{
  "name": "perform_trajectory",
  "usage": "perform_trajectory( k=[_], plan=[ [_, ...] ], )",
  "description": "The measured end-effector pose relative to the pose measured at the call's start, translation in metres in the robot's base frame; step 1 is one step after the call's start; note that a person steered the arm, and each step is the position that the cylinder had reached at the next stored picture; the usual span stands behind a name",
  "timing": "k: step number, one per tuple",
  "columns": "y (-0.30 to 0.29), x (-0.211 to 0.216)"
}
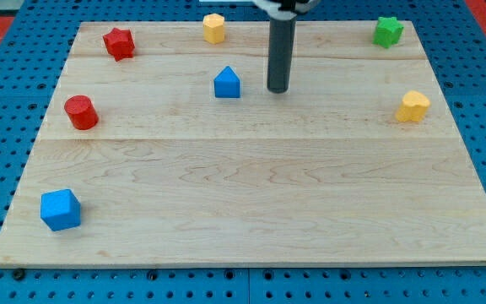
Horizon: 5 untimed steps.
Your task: Push the triangle towards the center left side of the board
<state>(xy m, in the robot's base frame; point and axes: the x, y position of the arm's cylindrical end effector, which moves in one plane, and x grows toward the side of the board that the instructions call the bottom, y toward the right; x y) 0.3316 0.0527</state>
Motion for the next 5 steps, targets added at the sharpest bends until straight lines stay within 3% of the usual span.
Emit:
perform_trajectory(
  k=[4, 5],
  plan=[
    [-0.164, -0.002],
    [-0.138, -0.02]
  ],
)
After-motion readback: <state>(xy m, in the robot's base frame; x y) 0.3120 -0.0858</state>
